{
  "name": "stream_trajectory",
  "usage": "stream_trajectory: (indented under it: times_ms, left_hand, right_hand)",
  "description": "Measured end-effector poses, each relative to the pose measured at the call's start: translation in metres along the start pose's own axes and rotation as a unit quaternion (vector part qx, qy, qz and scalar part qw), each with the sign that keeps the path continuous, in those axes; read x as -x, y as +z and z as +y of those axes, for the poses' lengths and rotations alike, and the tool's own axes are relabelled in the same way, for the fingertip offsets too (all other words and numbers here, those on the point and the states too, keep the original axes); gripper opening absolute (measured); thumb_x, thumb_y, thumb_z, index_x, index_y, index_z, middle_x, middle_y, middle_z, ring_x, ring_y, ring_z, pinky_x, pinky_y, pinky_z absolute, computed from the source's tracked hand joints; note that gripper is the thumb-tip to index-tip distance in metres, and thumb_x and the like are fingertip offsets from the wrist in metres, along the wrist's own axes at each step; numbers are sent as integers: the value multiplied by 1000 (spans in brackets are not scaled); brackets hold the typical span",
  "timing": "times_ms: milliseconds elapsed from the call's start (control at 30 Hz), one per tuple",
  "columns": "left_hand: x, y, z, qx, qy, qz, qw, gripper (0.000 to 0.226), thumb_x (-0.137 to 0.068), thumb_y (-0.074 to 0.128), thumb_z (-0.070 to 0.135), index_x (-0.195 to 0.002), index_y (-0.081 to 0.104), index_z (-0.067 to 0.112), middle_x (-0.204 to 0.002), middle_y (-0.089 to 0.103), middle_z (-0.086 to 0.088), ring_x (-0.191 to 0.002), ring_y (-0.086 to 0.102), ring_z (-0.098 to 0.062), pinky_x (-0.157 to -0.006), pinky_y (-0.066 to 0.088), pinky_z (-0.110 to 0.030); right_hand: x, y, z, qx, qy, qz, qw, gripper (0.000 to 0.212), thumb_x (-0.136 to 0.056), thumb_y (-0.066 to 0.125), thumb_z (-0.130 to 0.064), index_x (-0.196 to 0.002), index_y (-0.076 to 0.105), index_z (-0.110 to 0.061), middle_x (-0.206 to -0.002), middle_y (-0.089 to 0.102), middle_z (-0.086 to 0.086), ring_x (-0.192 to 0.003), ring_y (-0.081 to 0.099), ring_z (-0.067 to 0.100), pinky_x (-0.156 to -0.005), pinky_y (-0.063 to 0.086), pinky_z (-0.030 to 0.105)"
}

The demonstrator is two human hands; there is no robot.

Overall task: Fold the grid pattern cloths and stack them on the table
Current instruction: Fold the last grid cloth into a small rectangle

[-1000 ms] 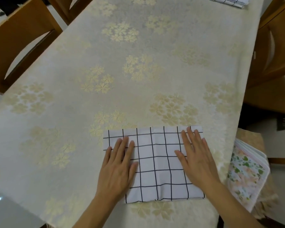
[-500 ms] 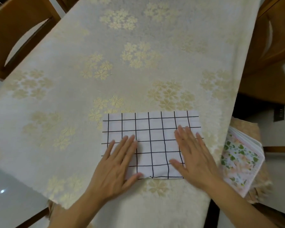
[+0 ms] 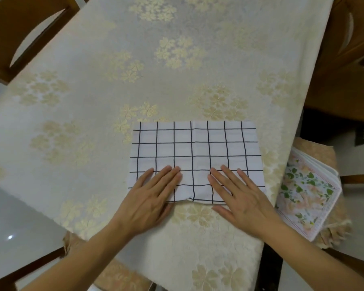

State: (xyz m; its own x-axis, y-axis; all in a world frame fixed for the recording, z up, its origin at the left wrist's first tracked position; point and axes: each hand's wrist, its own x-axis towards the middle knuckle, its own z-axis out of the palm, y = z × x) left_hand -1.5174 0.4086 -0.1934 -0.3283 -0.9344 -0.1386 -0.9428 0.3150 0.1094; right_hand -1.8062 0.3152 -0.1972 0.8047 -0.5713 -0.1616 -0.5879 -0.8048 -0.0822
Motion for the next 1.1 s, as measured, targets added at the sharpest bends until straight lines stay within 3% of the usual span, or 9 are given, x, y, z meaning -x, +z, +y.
stream_trajectory:
  times_ms: [100,233,367,433,567,733,900,1100]
  left_hand:
    - [1,-1,-4,0,14,8,1000,62,-100,37,33,-156,22,11,-163,21,-7,-151,19,-23,-116,31,-50]
    - [6,0,-3,-9,9,10,1000,64,-99,43,26,-157,18,12,-165,17,-5,-152,14,-22,-118,24,-48]
    - [12,-1,-2,-27,15,-10,999,62,-100,36,25,-158,15,13,-166,11,-3,-153,11,-22,-119,19,-50]
    - [13,-4,1,-21,9,-27,999,63,-100,32,28,-158,13,14,-166,10,-3,-153,9,-21,-119,20,-52]
    - [10,-17,10,28,-28,-27,999,74,-97,28,55,-158,11,17,-167,7,-2,-153,7,-19,-119,20,-55]
    - [-36,-26,-1,65,-126,16,990,71,-99,7,62,-159,2,23,-167,-4,2,-153,-6,-15,-124,9,-49]
    - [-75,-20,-26,47,-163,11,985,72,-98,7,63,-158,1,24,-166,-7,2,-152,-10,-15,-124,5,-47]
    - [-73,-5,-41,46,-199,11,979,70,-99,7,63,-157,-11,28,-164,-18,4,-150,-19,-13,-125,1,-43]
  right_hand:
    - [0,2,1,9,-5,12,1000,65,-106,26,-52,-158,20,-15,-166,15,1,-153,12,24,-120,21,49]
    - [5,7,2,16,-11,33,999,55,-107,29,-37,-157,25,-15,-165,20,2,-152,16,27,-119,24,50]
    - [12,8,7,15,-21,5,1000,59,-104,37,-30,-158,20,-16,-166,18,1,-153,14,28,-118,25,52]
    - [14,5,7,5,-21,-14,1000,60,-105,33,-38,-159,16,-18,-167,14,1,-153,11,26,-119,24,52]
    - [15,-10,2,-62,6,-8,998,77,-101,25,-65,-160,9,-18,-168,6,0,-154,5,21,-121,16,49]
    - [-30,-27,15,-115,129,51,984,74,-101,18,-63,-160,-2,-22,-167,-7,-2,-153,-10,15,-125,0,41]
    - [-65,-23,42,-71,203,21,976,83,-96,11,-70,-158,-9,-19,-166,-17,0,-151,-19,15,-124,-7,40]
    - [-65,-8,62,-54,232,-5,971,84,-94,3,-71,-157,-15,-18,-164,-24,-1,-149,-25,13,-124,-6,42]
